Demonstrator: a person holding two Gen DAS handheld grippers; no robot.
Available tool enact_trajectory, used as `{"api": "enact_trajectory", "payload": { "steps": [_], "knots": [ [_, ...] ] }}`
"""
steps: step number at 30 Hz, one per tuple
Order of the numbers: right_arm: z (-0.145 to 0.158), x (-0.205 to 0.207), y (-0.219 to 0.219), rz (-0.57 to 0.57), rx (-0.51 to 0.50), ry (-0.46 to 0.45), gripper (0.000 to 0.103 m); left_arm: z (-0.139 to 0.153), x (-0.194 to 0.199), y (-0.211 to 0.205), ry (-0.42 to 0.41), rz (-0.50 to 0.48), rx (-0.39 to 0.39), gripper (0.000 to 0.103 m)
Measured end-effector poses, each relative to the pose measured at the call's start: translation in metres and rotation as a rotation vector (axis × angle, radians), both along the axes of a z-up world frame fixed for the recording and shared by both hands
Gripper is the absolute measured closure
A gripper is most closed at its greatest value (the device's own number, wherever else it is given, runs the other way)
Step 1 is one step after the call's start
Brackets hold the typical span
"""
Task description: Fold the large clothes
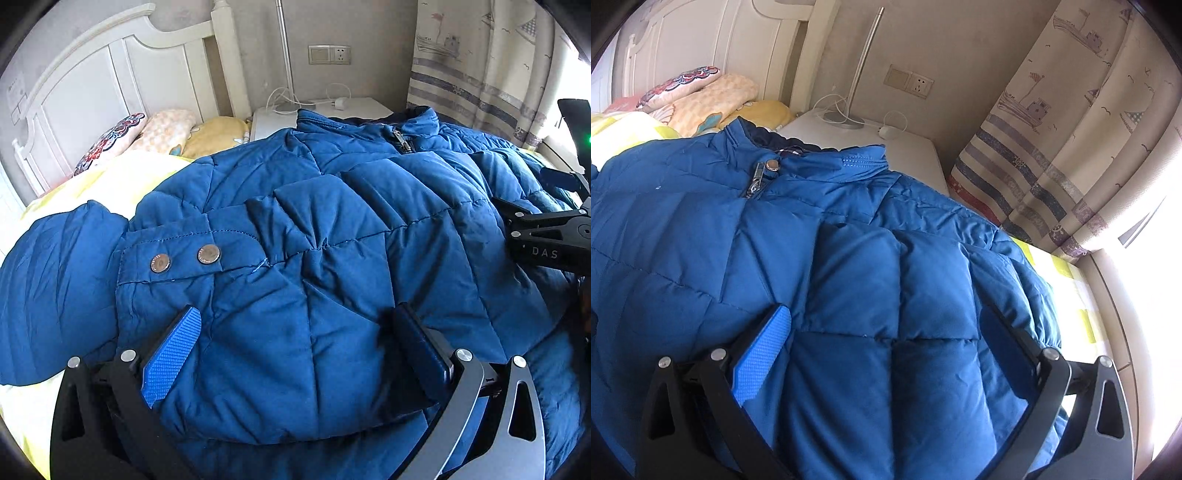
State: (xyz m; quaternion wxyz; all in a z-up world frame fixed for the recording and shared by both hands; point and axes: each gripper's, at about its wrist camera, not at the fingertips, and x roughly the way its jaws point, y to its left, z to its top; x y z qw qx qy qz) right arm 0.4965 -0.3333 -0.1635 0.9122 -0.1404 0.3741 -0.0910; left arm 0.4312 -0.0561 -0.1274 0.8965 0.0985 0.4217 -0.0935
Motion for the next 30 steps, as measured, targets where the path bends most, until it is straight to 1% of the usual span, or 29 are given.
{"api": "enact_trajectory", "payload": {
  "steps": [10, 14, 16, 18, 19, 21, 22, 23, 24, 25, 26, 28, 29, 30],
  "knots": [
    [-0.001, 0.000, 0.001, -0.001, 0.001, 0.000, 0.002, 0.000, 0.001, 0.001, 0.001, 0.001, -0.001, 0.004],
    [-0.001, 0.003, -0.004, 0.002, 0.041, 0.016, 0.002, 0.000, 0.001, 0.001, 0.002, 0.002, -0.001, 0.004],
    [-0.002, 0.005, -0.013, 0.004, 0.113, 0.038, 0.002, 0.000, 0.000, 0.000, 0.004, 0.002, -0.002, 0.004],
    [-0.004, 0.011, -0.033, 0.006, 0.271, 0.092, 0.002, 0.000, 0.000, 0.002, 0.008, 0.001, -0.017, 0.004],
    [-0.003, 0.012, -0.042, 0.010, 0.331, 0.122, 0.002, 0.002, -0.001, 0.006, 0.006, -0.002, -0.051, 0.004],
    [0.005, -0.004, -0.047, -0.042, 0.354, 0.143, 0.002, 0.013, -0.008, 0.027, 0.008, -0.012, -0.191, 0.004],
    [0.011, -0.019, -0.045, -0.047, 0.376, 0.127, 0.002, 0.020, -0.015, 0.043, 0.014, -0.008, -0.280, 0.004],
    [0.013, -0.030, -0.041, -0.020, 0.400, 0.112, 0.002, 0.027, -0.023, 0.061, 0.012, 0.002, -0.366, 0.004],
    [0.015, -0.043, -0.035, 0.023, 0.416, 0.093, 0.002, 0.037, -0.036, 0.089, -0.001, 0.040, -0.467, 0.004],
    [0.014, -0.058, -0.027, 0.054, 0.391, 0.069, 0.002, 0.042, -0.045, 0.114, -0.021, 0.088, -0.533, 0.004],
    [0.011, -0.067, -0.022, 0.060, 0.360, 0.060, 0.002, 0.047, -0.056, 0.141, -0.045, 0.148, -0.598, 0.004],
    [0.001, -0.081, -0.014, 0.068, 0.311, 0.040, 0.002, 0.047, -0.082, 0.217, -0.102, 0.325, -0.752, 0.004],
    [-0.001, -0.084, -0.015, 0.066, 0.311, 0.027, 0.002, 0.045, -0.094, 0.255, -0.123, 0.410, -0.809, 0.004],
    [-0.001, -0.087, -0.015, 0.061, 0.315, 0.016, 0.002, 0.042, -0.103, 0.283, -0.142, 0.480, -0.831, 0.004]
  ]
}}
